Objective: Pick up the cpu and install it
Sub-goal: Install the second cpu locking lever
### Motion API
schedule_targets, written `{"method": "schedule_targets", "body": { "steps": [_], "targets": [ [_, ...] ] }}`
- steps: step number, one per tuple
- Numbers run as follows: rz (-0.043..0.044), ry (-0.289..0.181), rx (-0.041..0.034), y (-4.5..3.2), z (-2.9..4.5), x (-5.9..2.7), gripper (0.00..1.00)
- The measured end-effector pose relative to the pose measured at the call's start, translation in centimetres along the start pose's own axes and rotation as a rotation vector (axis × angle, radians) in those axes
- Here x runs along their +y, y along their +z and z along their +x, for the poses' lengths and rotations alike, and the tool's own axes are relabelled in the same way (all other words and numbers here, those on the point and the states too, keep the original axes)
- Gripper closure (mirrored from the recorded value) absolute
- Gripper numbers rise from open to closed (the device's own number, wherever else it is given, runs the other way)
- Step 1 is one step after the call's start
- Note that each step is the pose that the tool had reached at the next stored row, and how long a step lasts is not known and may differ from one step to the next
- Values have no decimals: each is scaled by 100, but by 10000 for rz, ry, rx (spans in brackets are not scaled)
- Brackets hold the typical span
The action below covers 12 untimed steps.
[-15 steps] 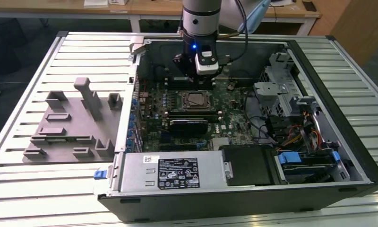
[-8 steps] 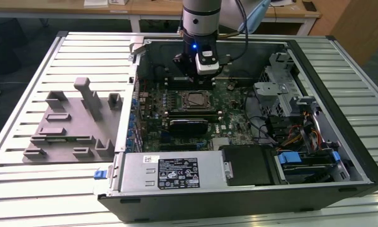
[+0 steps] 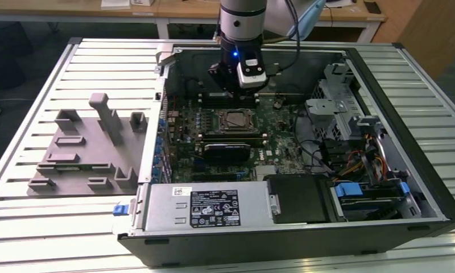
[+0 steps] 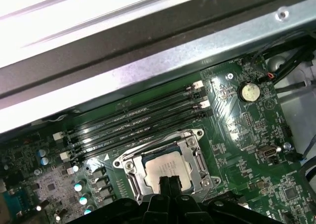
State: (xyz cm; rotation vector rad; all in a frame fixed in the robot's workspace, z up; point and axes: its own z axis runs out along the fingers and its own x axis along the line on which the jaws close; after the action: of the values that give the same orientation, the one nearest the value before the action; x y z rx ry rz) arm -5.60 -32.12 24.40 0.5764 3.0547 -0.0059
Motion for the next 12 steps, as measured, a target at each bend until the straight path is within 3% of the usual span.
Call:
{"method": "schedule_targets", "body": {
  "steps": [12],
  "targets": [
    [-14, -511, 2, 13, -30, -51, 89]
  ]
}}
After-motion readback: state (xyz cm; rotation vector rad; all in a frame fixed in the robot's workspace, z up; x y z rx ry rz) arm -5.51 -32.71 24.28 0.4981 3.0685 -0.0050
